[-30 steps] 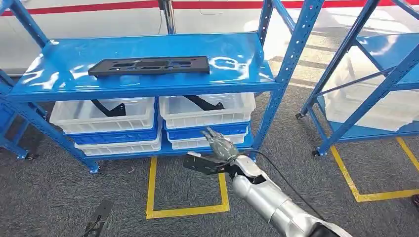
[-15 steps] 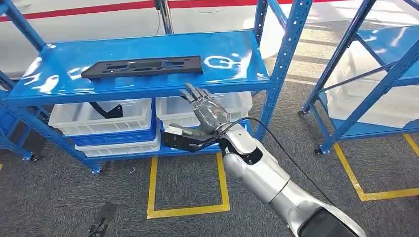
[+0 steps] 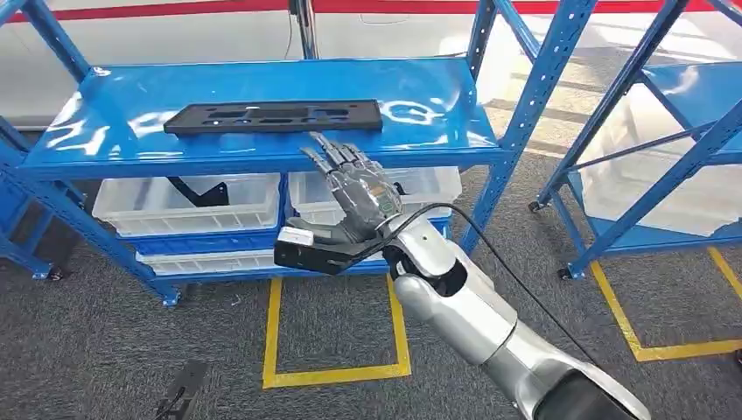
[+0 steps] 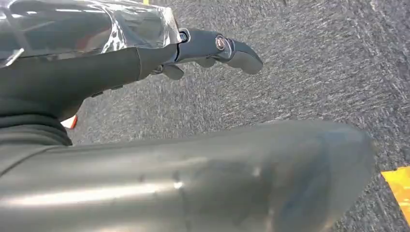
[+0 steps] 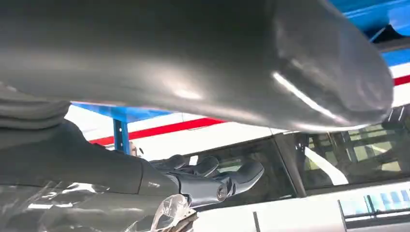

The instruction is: Take the parts from the cabinet and place them on the table.

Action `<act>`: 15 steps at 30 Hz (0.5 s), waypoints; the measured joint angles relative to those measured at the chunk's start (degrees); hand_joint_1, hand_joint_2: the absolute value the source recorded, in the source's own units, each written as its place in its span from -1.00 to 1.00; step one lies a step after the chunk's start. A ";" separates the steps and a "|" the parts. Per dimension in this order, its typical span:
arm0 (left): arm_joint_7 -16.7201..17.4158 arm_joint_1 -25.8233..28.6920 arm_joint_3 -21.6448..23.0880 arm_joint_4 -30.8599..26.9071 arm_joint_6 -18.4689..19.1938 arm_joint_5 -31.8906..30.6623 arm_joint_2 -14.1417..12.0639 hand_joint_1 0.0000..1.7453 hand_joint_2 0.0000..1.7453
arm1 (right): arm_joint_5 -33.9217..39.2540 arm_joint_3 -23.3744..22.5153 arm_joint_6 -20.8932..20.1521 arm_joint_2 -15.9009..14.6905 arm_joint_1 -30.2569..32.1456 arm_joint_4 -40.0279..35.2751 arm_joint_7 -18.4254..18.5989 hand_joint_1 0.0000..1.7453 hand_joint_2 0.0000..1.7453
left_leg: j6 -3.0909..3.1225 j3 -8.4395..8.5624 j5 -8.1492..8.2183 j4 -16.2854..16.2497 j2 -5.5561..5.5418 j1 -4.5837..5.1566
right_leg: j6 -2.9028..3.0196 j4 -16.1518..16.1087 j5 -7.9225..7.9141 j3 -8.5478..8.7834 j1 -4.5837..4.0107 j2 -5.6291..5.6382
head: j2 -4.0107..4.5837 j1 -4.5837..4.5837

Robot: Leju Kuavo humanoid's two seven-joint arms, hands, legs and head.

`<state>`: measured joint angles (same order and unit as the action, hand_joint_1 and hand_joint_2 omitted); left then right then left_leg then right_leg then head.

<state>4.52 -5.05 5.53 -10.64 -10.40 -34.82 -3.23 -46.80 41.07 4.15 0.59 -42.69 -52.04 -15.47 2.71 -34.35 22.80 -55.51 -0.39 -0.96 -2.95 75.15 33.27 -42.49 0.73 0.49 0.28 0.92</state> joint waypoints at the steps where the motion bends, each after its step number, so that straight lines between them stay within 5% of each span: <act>1: -0.11 0.04 0.00 0.00 0.02 0.00 0.00 -1.00 -1.00 | -0.02 0.02 -0.13 -0.09 0.08 -0.22 0.00 -1.00 -1.00 | 0.06 0.12 0.06 0.00 -0.06 0.07 | 0.20 -0.78 -1.22 0.07 -0.01 0.00 | 0.00 -0.02; 4: -0.39 -0.01 0.00 0.00 0.04 0.08 0.02 -1.00 -1.00 | -0.28 0.02 -0.57 -0.31 -0.03 -1.72 0.00 -1.00 -1.00 | -0.17 0.82 0.46 -0.01 -0.28 0.21 | 1.31 -14.56 -8.75 6.30 -0.26 0.00 | 0.00 -0.02; 5: -0.57 -0.09 0.00 0.00 0.07 0.11 0.13 -1.00 -1.00 | -0.50 0.05 -0.61 -0.31 -0.11 -2.16 0.00 -1.00 -1.00 | -0.46 0.87 0.65 -0.08 -0.28 0.46 | 1.77 -18.37 -9.38 7.95 -0.57 0.04 | 0.00 -0.02; 7: -0.66 -0.25 0.00 0.02 0.09 0.20 0.11 -1.00 -1.00 | -0.52 0.11 -0.83 -0.28 -0.06 -2.80 0.00 -1.00 -1.00 | -0.85 0.72 0.76 -0.10 -0.30 0.61 | 1.64 -19.16 -9.14 8.28 -0.61 -0.06 | 0.00 0.02; 10: -0.77 -0.30 0.04 0.04 0.13 0.20 0.11 -1.00 -1.00 | -0.52 0.11 -0.83 -0.37 -0.10 -3.76 0.00 -1.00 -1.00 | -1.90 0.45 1.25 -0.25 -0.17 0.18 | 2.32 -19.70 -9.30 8.59 -0.29 -0.03 | 0.00 -0.02; 12: -0.76 -0.41 0.15 0.07 0.15 0.20 0.13 -1.00 -1.00 | -0.52 0.11 -0.81 -0.37 -0.15 -4.35 -0.02 -1.00 -1.00 | -2.65 -2.01 4.16 -5.98 0.00 0.11 | 2.74 -19.70 -9.11 8.82 -0.18 -0.02 | 0.00 0.13; 14: -0.77 -0.36 0.20 0.09 0.15 0.20 0.04 -1.00 -1.00 | -0.55 0.13 -0.83 -0.39 0.14 -4.44 -0.02 -1.00 -1.00 | -3.23 -7.19 7.91 -15.97 0.02 -0.01 | 2.98 -19.68 -8.86 8.99 -0.19 -0.01 | 0.00 0.17; 15: -0.77 -0.34 0.26 0.13 0.15 0.20 0.07 -1.00 -1.00 | -0.57 0.13 -0.83 -0.39 0.30 -4.44 0.00 -1.00 -1.00 | -3.38 -8.93 8.16 -18.78 0.02 -0.09 | 2.98 -19.67 -8.68 9.14 -0.18 0.05 | 0.00 0.15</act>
<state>3.76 -5.39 5.79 -10.51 -10.25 -34.62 -3.17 -47.36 41.20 3.32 0.20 -42.39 -56.48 -15.47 -0.68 -43.27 30.96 -74.29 -0.37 -1.05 0.03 55.49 24.59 -33.35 0.55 0.53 0.28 1.07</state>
